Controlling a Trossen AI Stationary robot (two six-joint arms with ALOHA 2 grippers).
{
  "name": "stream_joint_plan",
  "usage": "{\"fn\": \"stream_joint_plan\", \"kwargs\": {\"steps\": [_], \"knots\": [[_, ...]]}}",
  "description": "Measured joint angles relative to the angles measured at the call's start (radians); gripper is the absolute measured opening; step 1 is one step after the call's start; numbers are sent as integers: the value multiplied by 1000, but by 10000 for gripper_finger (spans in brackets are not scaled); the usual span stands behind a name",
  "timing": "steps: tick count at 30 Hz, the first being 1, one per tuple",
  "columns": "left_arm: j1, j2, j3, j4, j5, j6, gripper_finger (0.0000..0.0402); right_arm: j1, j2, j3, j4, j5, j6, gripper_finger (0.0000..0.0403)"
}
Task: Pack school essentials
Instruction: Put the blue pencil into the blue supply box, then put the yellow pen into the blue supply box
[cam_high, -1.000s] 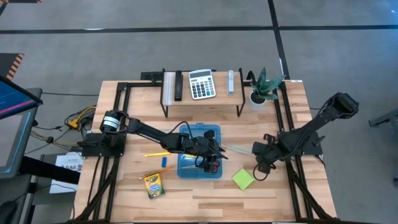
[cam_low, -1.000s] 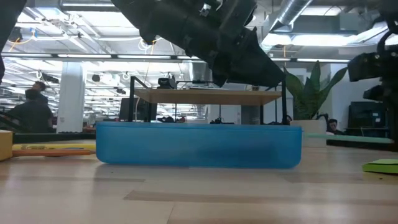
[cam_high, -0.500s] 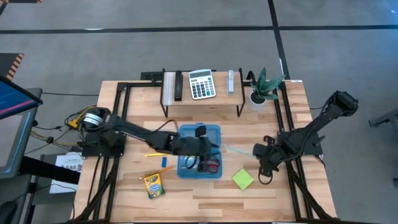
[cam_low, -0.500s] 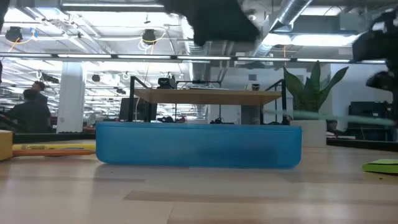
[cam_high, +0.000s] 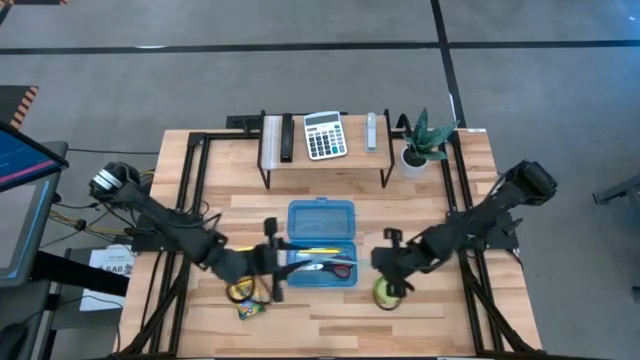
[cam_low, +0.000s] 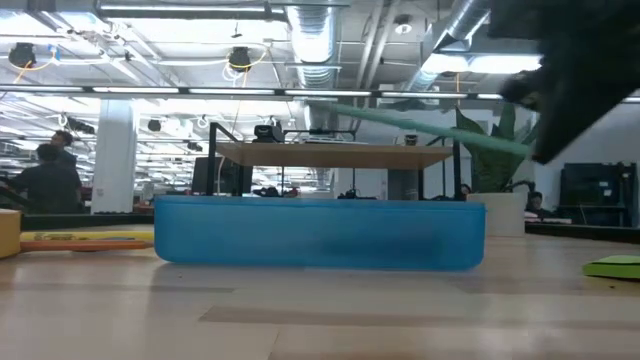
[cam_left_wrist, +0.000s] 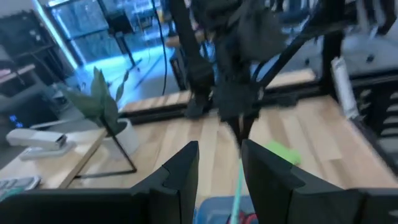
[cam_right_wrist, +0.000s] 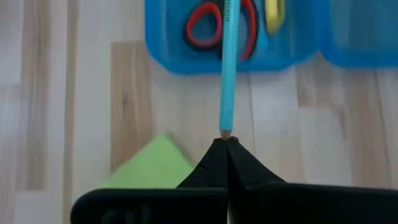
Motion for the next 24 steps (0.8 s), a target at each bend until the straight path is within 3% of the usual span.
{"fn": "stream_joint_plan", "kwargs": {"steps": [6, 12, 24], "knots": [[-44, -95, -135, 108, -60, -1, 112, -112, 130, 93, 52, -122, -139, 0], [-43, -119, -166, 122, -86, -22, 112, -172, 223, 172, 52, -157, -204, 4], [-39, -119, -166, 121, -86, -34, 112, -210, 210, 199, 29, -194, -216, 113]]}}
